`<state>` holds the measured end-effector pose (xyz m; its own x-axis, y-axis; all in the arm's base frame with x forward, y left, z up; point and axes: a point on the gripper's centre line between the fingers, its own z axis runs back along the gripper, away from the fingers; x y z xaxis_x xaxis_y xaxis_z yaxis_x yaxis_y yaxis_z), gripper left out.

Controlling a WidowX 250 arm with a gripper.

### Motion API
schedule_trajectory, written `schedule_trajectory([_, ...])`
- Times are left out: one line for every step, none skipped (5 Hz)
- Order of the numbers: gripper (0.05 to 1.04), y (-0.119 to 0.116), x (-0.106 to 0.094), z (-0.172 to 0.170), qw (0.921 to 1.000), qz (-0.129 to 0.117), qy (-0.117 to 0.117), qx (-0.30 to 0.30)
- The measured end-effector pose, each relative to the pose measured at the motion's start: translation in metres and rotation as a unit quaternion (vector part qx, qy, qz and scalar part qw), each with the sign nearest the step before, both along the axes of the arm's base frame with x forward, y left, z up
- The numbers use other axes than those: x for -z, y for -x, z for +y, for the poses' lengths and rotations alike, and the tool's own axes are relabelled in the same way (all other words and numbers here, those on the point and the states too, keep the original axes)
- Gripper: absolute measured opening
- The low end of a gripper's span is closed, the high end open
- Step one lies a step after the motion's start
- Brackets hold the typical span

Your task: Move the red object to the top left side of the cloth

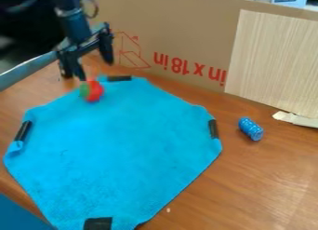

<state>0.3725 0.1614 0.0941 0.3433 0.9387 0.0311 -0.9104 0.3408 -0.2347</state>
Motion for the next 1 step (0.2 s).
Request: schedule_trajectory([0.999,0.0079,-0.0202,-0.0201,0.9871,0.099,-0.071,0.104])
